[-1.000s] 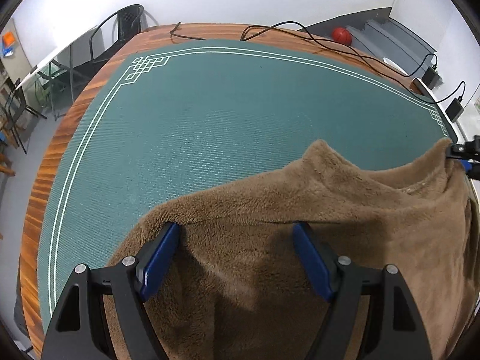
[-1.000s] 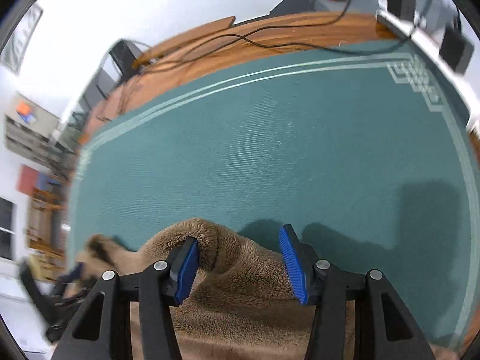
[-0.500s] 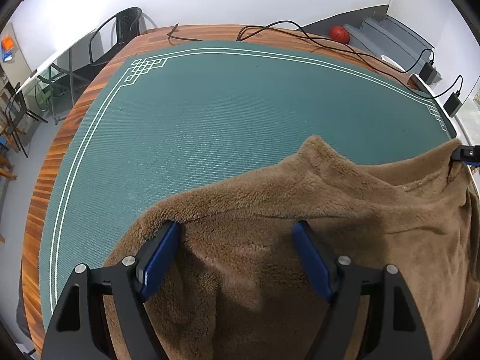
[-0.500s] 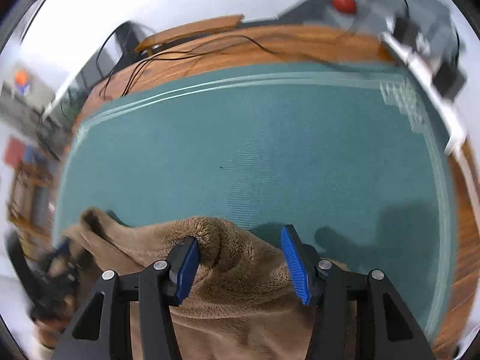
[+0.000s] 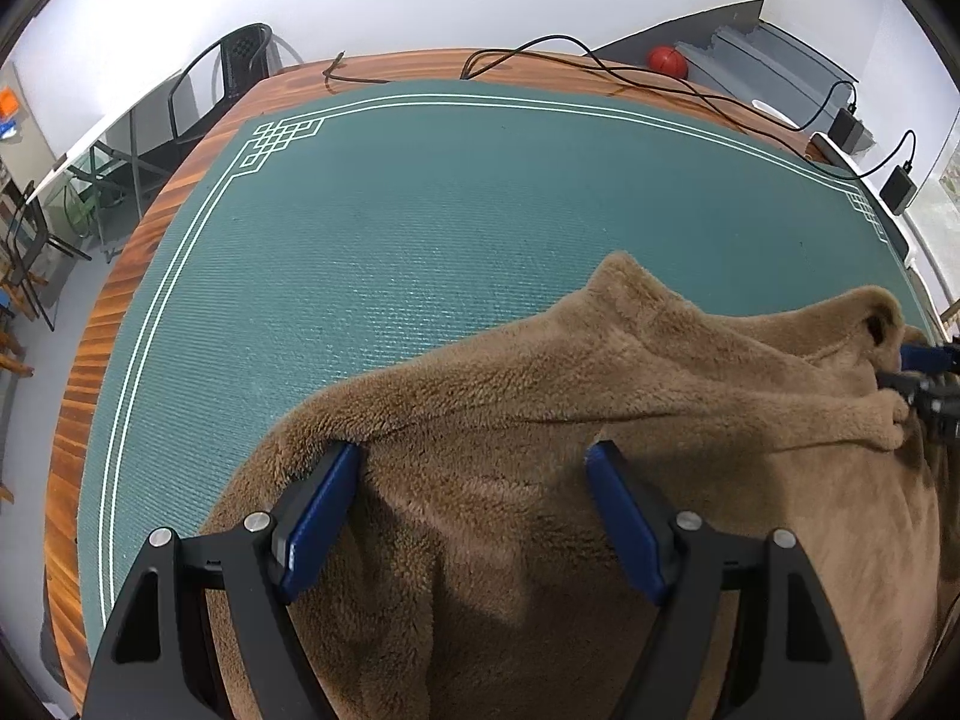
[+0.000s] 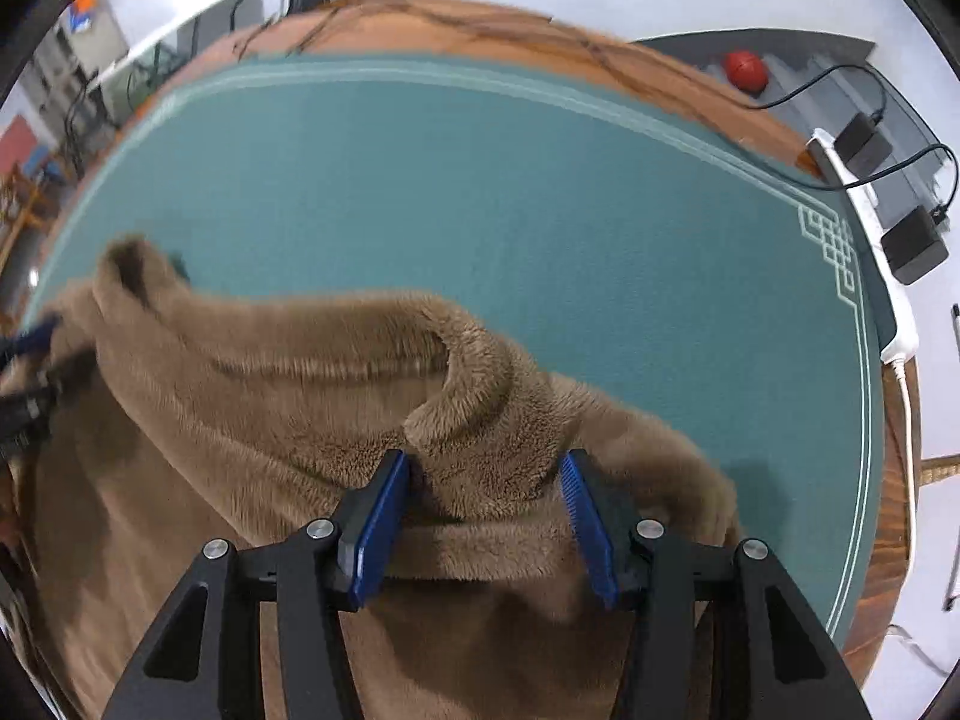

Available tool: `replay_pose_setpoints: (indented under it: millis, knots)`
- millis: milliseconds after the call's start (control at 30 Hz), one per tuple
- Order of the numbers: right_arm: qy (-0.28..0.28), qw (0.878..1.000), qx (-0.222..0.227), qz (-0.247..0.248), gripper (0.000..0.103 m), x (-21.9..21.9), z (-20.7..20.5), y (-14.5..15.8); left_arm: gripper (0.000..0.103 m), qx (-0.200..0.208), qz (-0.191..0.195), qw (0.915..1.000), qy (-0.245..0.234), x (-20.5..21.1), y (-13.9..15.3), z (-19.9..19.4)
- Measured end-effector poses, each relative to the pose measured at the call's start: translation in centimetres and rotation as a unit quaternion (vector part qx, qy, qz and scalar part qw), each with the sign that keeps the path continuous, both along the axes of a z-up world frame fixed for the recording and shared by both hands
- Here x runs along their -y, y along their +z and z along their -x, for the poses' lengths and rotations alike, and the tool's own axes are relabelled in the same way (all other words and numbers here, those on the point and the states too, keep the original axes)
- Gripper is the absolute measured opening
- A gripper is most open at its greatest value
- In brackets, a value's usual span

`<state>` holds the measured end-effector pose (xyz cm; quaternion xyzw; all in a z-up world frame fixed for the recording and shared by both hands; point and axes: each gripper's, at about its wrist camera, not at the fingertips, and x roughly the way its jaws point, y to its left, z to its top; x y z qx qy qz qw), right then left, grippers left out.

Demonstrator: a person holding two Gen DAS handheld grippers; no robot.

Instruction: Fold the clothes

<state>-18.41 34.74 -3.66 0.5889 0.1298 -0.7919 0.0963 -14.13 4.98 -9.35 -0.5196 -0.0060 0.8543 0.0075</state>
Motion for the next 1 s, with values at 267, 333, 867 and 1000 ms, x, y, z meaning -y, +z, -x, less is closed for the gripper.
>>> replay_pose_setpoints:
  millis: [267,333,867,1000]
  knots:
    - [0.018,0.999,-0.035,0.010,0.054,-0.9,-2.3,1.6,0.082,0.000,0.003,1.0000,0.001,-0.1,-0.1,0.1]
    - [0.020,0.998,-0.056,0.036,0.055,-0.9,-2.2,2.8,0.082,0.000,0.004,1.0000,0.002,-0.1,-0.1,0.1]
    - [0.056,0.996,-0.017,0.063,0.027,0.2,0.6,-0.3,0.082,-0.002,-0.011,0.9999,0.013,0.5,0.6,0.5]
    - [0.031,0.997,-0.062,0.037,0.017,-0.2,2.1,0.6,0.082,-0.005,-0.012,0.9998,0.014,-0.1,0.8,0.9]
